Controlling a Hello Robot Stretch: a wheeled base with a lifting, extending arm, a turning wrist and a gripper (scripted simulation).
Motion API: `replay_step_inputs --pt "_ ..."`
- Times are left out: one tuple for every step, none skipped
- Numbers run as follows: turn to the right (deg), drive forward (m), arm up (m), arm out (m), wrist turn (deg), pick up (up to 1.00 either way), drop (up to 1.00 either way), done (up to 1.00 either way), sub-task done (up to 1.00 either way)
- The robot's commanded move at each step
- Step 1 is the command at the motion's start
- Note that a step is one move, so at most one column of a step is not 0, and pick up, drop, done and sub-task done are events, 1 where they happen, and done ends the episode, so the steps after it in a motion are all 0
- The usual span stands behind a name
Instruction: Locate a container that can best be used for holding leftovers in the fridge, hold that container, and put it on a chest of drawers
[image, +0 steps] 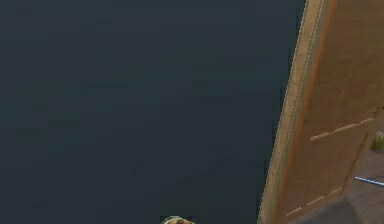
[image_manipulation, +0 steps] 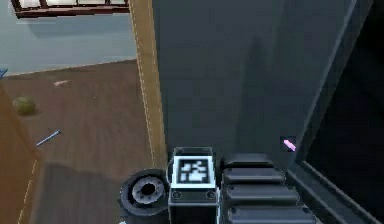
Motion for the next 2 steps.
replay_step_inputs --pt "0.0 0.15 0.0 0.0 0.0 0.0 0.0 0.0 0.0" --pt "45.0 0.0 0.0 0.0 0.0 0.0 0.0 0.0 0.0"
